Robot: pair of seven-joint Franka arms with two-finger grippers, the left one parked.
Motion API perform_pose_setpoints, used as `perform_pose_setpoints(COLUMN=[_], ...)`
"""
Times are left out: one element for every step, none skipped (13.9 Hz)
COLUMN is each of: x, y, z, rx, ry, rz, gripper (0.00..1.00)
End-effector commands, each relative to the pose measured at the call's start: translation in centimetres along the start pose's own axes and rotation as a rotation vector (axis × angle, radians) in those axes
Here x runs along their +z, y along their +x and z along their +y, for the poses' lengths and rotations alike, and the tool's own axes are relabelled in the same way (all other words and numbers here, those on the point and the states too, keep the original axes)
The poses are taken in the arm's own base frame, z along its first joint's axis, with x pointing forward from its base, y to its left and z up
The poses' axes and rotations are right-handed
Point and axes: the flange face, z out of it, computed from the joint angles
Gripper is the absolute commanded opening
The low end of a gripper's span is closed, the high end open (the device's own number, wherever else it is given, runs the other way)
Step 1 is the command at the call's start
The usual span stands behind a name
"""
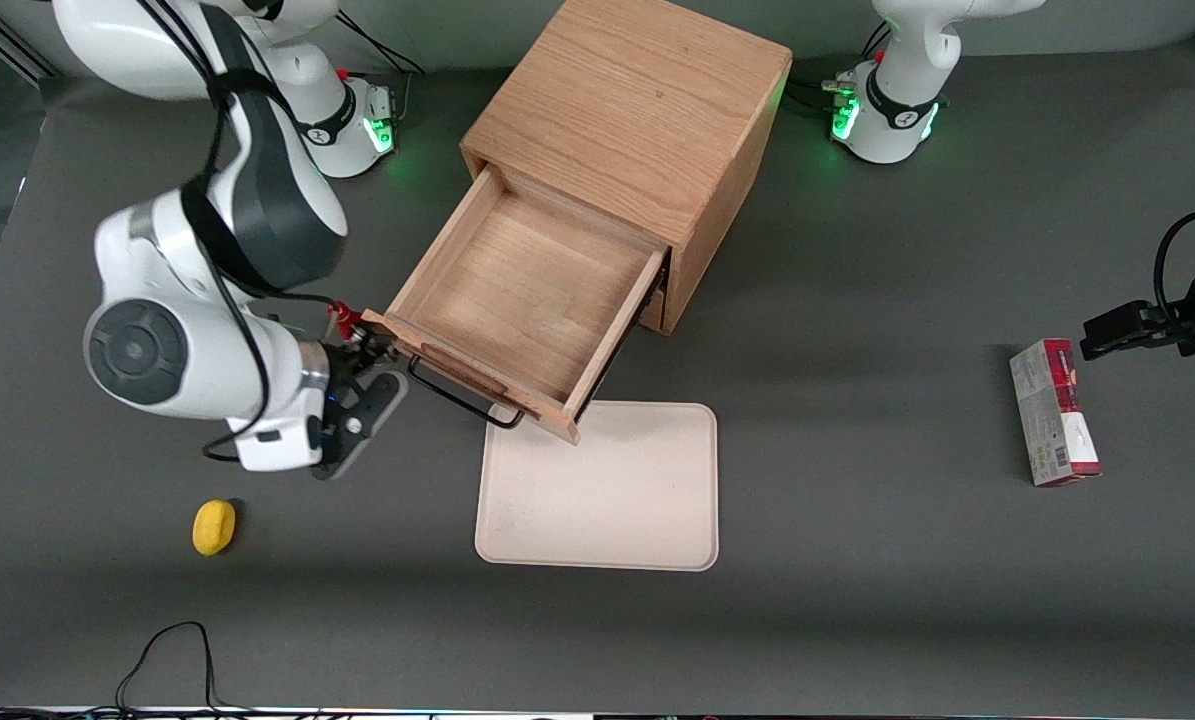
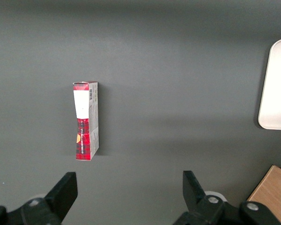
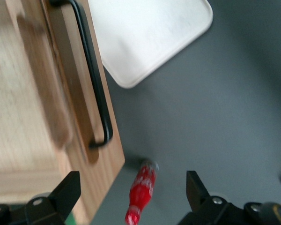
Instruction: Open upper drawer
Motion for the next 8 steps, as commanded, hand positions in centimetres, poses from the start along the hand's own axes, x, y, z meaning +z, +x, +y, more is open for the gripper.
perform_pose_setpoints(x=[-1.7, -1.5, -1.4, -1.3, -1.4, -1.3, -1.7, -2.5], y=[-8.0, -10.2, -12.1, -13.6, -14.8, -15.1, -16.0, -17.0], z=[-1.2, -1.2, -0.8, -0.7, -0.3, 0.3, 1.4, 2.5], rx=[0.08, 0.109, 0.188, 0.261, 0.328, 0.406, 0.498, 0.572], ry=[-0.015, -0.006, -0.002, -0.01, -0.02, -0.031, -0.04, -0.034], rz=[0.027, 0.033, 0.038, 0.032, 0.027, 0.015, 0.01, 0.025], gripper=[1.0, 1.0, 1.0, 1.0, 1.0, 1.0, 1.0, 1.0])
